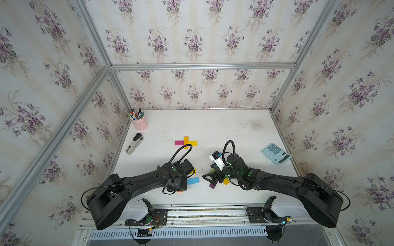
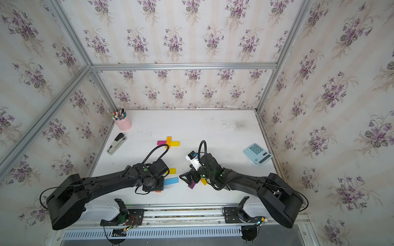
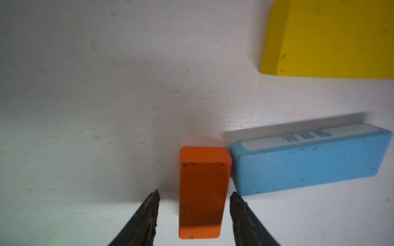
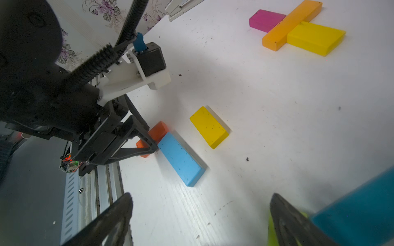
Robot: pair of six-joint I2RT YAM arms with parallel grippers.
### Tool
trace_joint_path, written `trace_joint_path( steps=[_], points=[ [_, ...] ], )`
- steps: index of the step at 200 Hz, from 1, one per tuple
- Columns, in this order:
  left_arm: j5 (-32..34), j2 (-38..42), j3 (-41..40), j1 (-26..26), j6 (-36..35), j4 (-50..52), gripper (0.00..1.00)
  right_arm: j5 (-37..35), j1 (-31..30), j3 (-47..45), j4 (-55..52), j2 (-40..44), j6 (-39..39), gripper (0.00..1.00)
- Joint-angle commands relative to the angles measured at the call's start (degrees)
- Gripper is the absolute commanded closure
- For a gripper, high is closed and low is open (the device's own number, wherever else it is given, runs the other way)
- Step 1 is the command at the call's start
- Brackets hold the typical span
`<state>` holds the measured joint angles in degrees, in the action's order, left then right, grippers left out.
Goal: Assemble the letter t with building blocks
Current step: Pick up the building block from the center of the board.
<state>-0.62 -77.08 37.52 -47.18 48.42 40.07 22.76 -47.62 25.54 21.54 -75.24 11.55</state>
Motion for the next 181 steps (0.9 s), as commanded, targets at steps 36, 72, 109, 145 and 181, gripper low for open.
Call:
trace_joint_path(
  steps=[36, 72, 109, 145, 181],
  points=[
    [2.82, -0.44, 0.19, -0.02, -0.78, -1.30, 0.53, 1.29, -0.07, 0.47, 2.19, -1.38, -0.43, 0.00],
    [2.43, -1.47, 0.36, 0.04, -1.48, -2.37, 0.60, 1.35, -0.05, 0.48, 2.37, -1.66, -0.39, 0.00],
    [1.26, -1.69, 0.19, 0.07, -1.92, -2.02, 0.72, 1.32, -0.11, 0.65, 2.29, -2.01, -0.65, 0.00],
    [1.41, 0.87, 1.05, 1.11, -3.37, 1.27, 0.76, 0.56, -0.10, 0.83, 2.01, -2.01, -1.44, 0.00],
    [-2.52, 3.06, 6.29, 9.37, -12.22, 4.15, 0.76, -1.87, -0.11, 2.27, 0.59, -2.01, -3.24, 0.00]
  ],
)
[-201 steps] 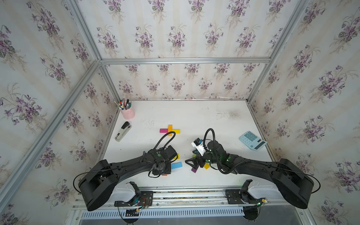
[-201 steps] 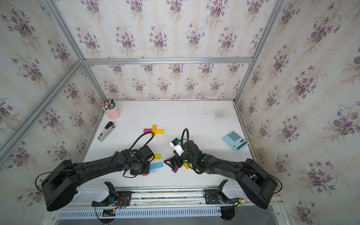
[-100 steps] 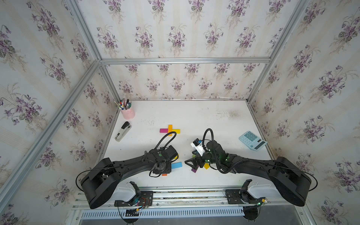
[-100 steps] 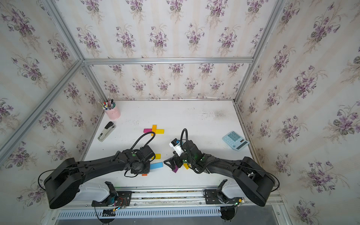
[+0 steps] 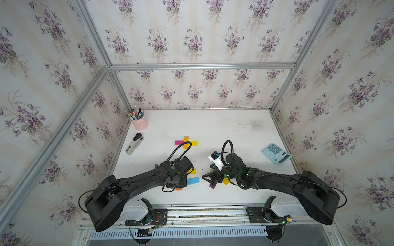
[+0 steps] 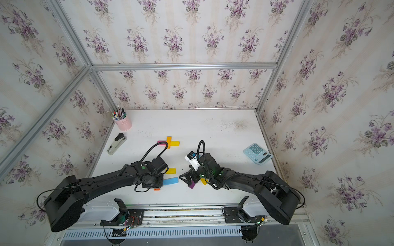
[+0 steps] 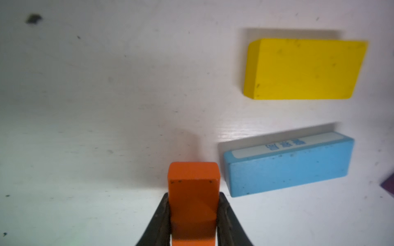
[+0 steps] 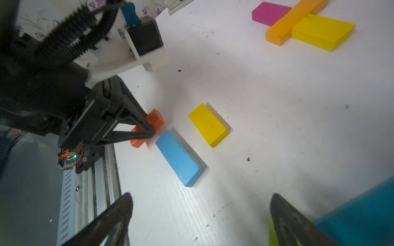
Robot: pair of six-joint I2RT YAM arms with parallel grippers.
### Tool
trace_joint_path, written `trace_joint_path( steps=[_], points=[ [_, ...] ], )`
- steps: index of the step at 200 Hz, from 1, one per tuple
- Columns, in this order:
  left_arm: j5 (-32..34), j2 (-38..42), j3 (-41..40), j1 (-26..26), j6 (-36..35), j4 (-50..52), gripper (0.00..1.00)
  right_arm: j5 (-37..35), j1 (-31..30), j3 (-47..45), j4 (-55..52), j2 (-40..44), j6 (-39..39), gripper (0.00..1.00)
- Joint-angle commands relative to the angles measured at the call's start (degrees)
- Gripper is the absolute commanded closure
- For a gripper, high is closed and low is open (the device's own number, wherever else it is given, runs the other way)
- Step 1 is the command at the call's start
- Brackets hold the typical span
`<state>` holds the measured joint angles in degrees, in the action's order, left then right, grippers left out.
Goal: Assemble the letter t with building blocks
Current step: Pick up the building block from the center of the board, then assemble the building block at the center of the board.
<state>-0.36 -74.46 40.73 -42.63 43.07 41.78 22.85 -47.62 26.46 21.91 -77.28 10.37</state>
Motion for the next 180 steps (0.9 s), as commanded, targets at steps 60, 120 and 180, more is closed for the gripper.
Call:
trace_joint_path(
  steps=[60, 120, 180],
  points=[
    [-7.03, -13.25, 15.96, 17.71, -18.83, 3.20, 0.74, -2.22, -0.11, 13.96, -7.23, -5.10, -5.36, 0.00],
    [-7.28, -24.95, 25.61, 19.61, -19.60, 0.96, 0.75, 0.33, 0.02, 14.63, -0.40, -13.06, -8.89, 0.00],
    [-4.43, -32.55, 32.21, 19.56, -20.28, 0.89, 0.75, -1.60, 0.41, 11.93, 3.13, -14.01, -8.40, 0.00]
  ],
)
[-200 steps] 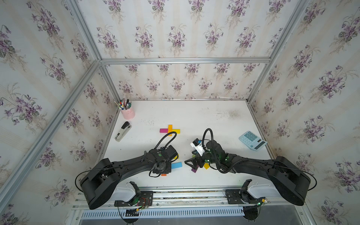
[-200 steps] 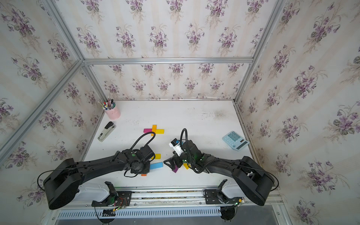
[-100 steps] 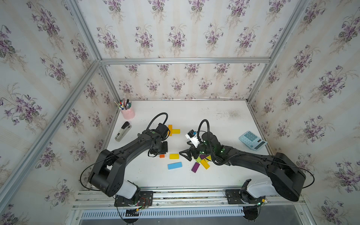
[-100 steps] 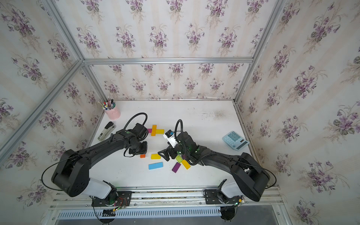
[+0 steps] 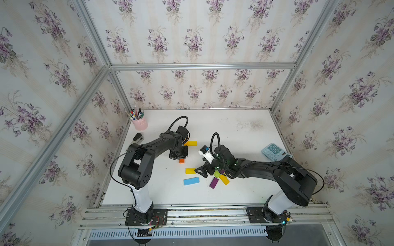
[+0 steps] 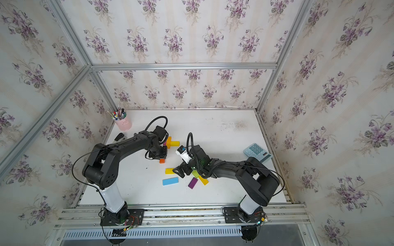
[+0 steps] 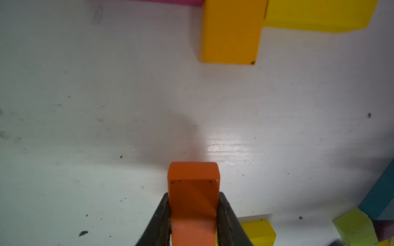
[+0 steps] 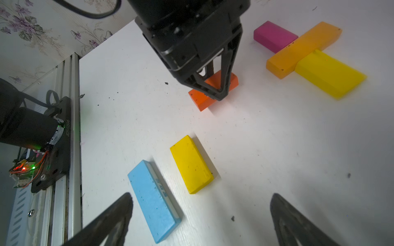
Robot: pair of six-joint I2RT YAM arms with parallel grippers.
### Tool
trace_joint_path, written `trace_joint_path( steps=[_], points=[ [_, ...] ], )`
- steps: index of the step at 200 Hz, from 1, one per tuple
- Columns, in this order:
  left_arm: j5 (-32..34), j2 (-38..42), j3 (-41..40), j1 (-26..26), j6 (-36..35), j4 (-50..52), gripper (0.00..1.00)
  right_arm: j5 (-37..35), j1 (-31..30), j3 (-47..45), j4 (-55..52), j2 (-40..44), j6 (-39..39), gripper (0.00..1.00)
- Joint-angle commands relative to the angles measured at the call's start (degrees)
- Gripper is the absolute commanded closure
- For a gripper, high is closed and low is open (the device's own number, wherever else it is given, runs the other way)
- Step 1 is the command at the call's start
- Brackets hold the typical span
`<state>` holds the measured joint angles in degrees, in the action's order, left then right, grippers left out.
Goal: Assemble the letter t with building blocks
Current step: Assemble the building block at the center of the board.
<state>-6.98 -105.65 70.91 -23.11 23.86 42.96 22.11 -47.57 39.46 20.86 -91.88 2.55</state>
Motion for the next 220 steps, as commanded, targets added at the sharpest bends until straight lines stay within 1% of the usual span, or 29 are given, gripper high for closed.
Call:
trace_joint_path(
  steps=[1, 25, 45, 103, 220],
  points=[
    [2.26, -1.43, 2.16, 0.02, -1.17, -0.23, 0.75, -0.85, 0.37, -1.11, 4.23, 0.57, -0.55, 0.00],
    [3.62, -4.25, 5.60, -0.09, -2.05, 1.27, 0.75, 0.34, 1.49, -1.16, 5.32, 0.12, 0.39, 0.00],
    [4.13, -5.71, 6.81, -0.23, -2.29, 1.69, 0.75, 0.98, 1.96, -1.08, 5.72, -0.57, 1.21, 0.00],
    [3.56, -7.42, 7.29, -1.10, -2.10, 1.11, 0.74, 1.53, 2.88, -1.52, 6.47, -0.76, 2.02, 0.00],
    [6.40, -10.02, 9.33, -1.76, -1.45, 1.92, 0.70, 1.75, 3.46, -1.81, 6.08, -0.59, 2.17, 0.00]
  ],
)
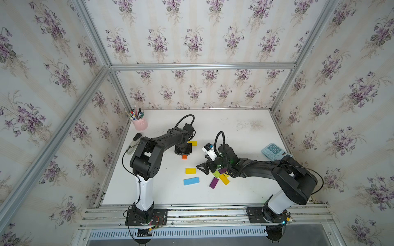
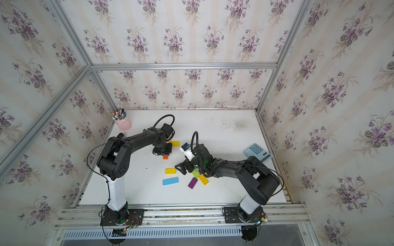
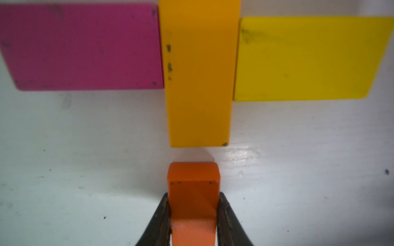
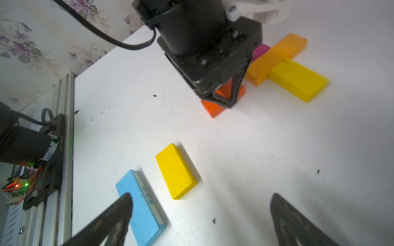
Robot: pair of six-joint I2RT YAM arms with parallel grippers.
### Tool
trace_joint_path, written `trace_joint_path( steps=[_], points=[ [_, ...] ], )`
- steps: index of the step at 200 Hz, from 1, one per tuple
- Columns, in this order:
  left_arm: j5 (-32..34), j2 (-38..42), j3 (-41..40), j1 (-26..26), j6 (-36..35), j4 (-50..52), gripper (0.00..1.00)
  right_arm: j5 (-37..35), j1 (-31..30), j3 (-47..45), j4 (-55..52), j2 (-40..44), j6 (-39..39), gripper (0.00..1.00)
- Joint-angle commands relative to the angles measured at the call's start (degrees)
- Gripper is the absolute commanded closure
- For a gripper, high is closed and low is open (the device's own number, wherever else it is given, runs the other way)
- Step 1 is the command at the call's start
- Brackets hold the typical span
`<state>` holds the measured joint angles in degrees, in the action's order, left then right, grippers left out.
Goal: Assemble the letter t with building blocks
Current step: Assemble the building block at the center of the board.
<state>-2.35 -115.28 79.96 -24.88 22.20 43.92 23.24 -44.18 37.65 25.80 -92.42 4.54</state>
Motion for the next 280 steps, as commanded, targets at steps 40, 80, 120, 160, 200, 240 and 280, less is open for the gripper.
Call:
trace_joint_path(
  steps=[40, 80, 120, 160, 200, 240, 280],
  points=[
    [2.70, -0.86, 1.07, 0.01, -0.04, 1.27, 0.67, 0.81, 0.14, 0.14, 1.09, -0.27, 0.21, 0.00],
    [3.25, -2.01, 2.10, -0.08, -0.29, 1.61, 0.65, 0.88, 0.23, 0.14, 1.03, -0.22, 0.21, 0.00],
    [3.22, -2.16, 2.39, -0.30, -0.24, 1.56, 0.64, 1.05, 0.28, 0.19, 0.92, -0.48, 0.22, 0.00],
    [3.38, -2.67, 3.26, -0.34, -0.26, 1.87, 0.62, 1.05, 0.32, 0.22, 0.92, -0.52, 0.21, 0.00],
    [3.32, -2.49, 3.42, -0.34, -0.14, 1.82, 0.65, 1.20, 0.33, 0.23, 0.83, -0.40, 0.21, 0.00],
    [3.48, -2.42, 4.01, -0.34, -0.16, 1.98, 0.67, 1.28, 0.34, 0.32, 0.66, -0.40, 0.21, 0.00],
    [3.32, -2.49, 4.50, -0.30, -0.05, 2.15, 0.68, 1.38, 0.33, 0.32, 0.65, -0.56, 0.21, 0.00]
  ],
)
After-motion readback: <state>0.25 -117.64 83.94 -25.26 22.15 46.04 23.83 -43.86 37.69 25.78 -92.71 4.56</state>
